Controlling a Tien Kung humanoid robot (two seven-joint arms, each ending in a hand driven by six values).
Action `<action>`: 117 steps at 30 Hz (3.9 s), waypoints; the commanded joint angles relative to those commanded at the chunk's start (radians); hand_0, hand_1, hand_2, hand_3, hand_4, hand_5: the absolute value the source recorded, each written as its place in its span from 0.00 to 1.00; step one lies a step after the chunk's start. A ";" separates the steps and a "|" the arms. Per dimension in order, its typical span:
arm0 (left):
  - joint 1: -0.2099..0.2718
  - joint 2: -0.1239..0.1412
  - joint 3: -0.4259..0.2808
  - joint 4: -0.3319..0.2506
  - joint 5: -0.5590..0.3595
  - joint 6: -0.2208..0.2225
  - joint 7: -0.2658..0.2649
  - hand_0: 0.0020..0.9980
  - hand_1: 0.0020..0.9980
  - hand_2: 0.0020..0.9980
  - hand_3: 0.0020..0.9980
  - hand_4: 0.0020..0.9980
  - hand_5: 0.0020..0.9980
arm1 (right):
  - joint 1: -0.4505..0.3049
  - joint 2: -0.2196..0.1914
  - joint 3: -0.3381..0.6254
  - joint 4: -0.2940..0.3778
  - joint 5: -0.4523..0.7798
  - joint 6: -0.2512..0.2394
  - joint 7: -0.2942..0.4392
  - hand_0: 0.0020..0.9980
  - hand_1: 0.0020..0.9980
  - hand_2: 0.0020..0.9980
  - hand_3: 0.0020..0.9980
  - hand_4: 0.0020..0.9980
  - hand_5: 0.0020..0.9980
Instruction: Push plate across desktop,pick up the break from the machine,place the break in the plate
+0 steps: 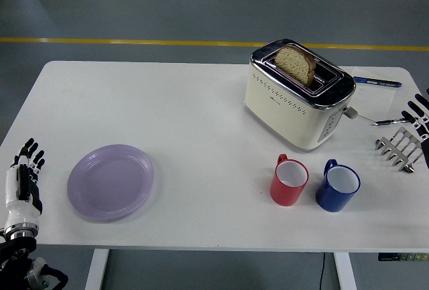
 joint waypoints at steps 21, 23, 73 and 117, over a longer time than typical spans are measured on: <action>-0.009 -0.002 0.084 0.046 -0.031 -0.014 0.005 0.91 0.90 0.96 0.89 0.48 1.00 | -0.004 -0.002 0.000 0.002 0.002 0.006 -0.006 0.77 0.74 0.72 0.74 0.53 0.60; -0.009 -0.002 0.086 0.046 -0.032 -0.015 0.005 0.91 0.90 0.96 0.89 0.48 1.00 | -0.004 -0.004 -0.001 0.001 0.004 0.005 -0.007 0.77 0.74 0.72 0.74 0.53 0.60; -0.028 0.012 0.225 0.054 -0.184 -0.109 0.000 0.89 0.89 0.95 0.88 0.48 1.00 | -0.010 0.001 -0.003 -0.004 0.019 -0.006 -0.002 0.77 0.74 0.71 0.74 0.53 0.60; -0.058 0.025 0.406 0.039 -0.331 -0.264 0.034 0.82 0.83 0.89 0.84 0.50 1.00 | -0.007 0.007 -0.012 -0.007 0.016 -0.004 -0.002 0.77 0.74 0.71 0.74 0.52 0.62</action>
